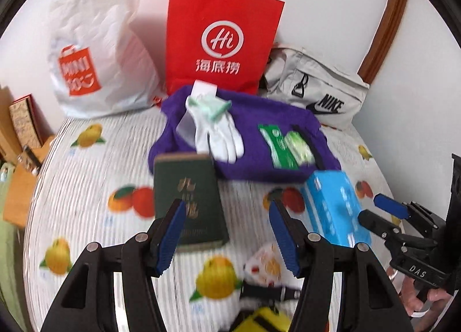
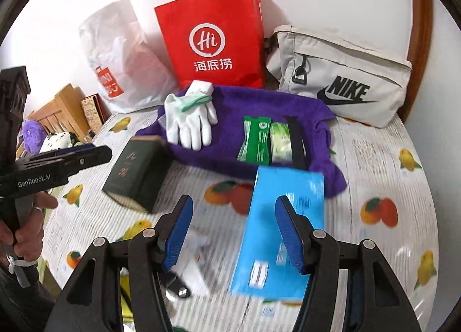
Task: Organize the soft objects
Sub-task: 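Withdraw both open tools back toward the remaining items, then grasp the yellow-and-black pouch by its strap with the left tool, then grasp the crumpled white tissue with the right tool while the left holds the pouch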
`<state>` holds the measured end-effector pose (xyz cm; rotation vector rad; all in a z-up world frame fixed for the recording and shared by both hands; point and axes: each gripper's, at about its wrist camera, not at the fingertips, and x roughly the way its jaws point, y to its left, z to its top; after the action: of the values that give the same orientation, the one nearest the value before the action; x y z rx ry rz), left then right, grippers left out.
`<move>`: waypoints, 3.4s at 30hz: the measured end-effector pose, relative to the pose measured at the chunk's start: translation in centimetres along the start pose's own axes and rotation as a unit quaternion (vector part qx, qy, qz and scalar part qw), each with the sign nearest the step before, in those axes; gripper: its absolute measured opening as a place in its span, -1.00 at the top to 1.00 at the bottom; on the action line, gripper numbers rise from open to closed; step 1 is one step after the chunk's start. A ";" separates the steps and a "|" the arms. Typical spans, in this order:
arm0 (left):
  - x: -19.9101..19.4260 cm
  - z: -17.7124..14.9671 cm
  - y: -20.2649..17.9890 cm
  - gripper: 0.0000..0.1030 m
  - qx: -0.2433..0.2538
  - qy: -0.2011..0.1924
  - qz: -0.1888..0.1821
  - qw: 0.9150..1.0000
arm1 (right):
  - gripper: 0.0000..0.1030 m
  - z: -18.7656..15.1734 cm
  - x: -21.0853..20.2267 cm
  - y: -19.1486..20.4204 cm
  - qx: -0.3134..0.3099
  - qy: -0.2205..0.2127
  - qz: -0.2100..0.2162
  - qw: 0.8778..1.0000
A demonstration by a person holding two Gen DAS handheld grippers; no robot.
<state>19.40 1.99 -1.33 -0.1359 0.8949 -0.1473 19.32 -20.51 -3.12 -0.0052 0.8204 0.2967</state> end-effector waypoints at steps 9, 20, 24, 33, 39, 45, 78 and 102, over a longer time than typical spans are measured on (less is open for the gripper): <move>-1.2 -6.5 -0.8 -0.13 0.013 0.024 -0.005 1.000 | -0.15 -5.4 -1.8 0.5 0.011 0.016 0.014 1.000; -0.3 -13.5 -1.7 -0.45 0.040 0.063 -0.015 0.997 | -0.15 -10.4 -2.5 0.5 0.014 0.026 0.008 1.000; 1.3 -14.9 -2.4 -0.54 0.058 0.087 -0.023 0.994 | -0.15 -11.6 -2.7 -0.1 0.018 0.030 0.001 0.999; 3.5 -16.5 -4.0 -0.89 0.113 0.092 -0.026 0.989 | -0.15 -13.3 -2.1 -1.6 0.039 0.044 -0.013 0.998; 3.9 -16.9 -5.0 -0.90 0.147 0.074 -0.013 0.986 | -0.15 -13.3 -1.0 -1.4 0.033 0.054 -0.012 0.998; 3.5 -17.0 -5.6 -0.40 0.166 0.050 -0.030 0.984 | -0.15 -13.3 0.1 -1.1 0.028 0.067 -0.009 0.997; 1.5 -14.5 2.7 0.47 0.034 0.020 -0.022 0.999 | -0.15 -12.0 1.8 2.7 -0.013 0.060 0.020 0.998; 3.0 -13.9 6.7 0.45 -0.077 0.009 -0.004 0.997 | 0.03 -9.2 7.6 8.0 -0.102 0.010 -0.034 0.994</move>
<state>10.84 7.19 -13.42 -0.2825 0.9246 -0.0872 15.47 -11.96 -13.97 -0.2279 0.8046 0.3153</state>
